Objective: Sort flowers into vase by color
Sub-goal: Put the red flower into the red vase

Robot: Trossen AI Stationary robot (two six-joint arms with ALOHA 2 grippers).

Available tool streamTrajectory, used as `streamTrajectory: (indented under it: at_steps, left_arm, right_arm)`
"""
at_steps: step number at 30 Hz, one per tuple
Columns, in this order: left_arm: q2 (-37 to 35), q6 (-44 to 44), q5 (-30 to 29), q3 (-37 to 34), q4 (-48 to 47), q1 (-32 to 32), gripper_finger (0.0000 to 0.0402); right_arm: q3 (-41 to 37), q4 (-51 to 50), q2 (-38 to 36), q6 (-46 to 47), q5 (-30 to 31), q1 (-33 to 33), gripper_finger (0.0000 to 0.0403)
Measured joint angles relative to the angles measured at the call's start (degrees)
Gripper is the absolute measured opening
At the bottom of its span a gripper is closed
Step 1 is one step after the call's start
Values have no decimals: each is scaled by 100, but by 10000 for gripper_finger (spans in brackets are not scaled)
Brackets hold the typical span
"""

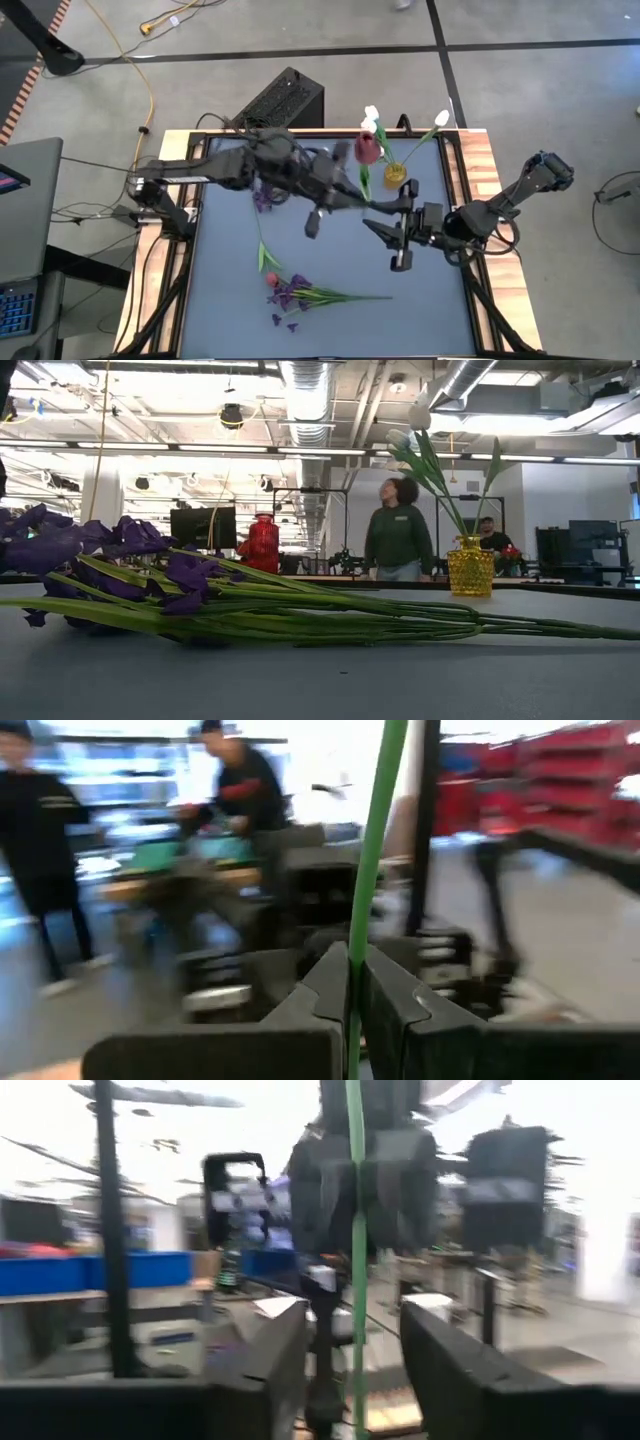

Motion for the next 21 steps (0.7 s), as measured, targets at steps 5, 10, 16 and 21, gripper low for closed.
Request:
streamTrajectory:
  at_steps: [5,10,16,21]
  left_arm:
    - [-703,436,-1448,-235,-764,39,0]
    - [-1507,483,-1676,-1521,-660,332,0]
    - [-2737,322,-1695,-3783,649,1070,0]
    - [-3554,128,-1388,-5451,1727,1980,0]
  right_arm:
    - [0,-516,-2,113,439,-1,262]
    - [0,-1202,7,976,426,-128,278]
    - [0,-1546,113,1516,412,-266,279]
    - [0,-1502,379,1981,409,-403,279]
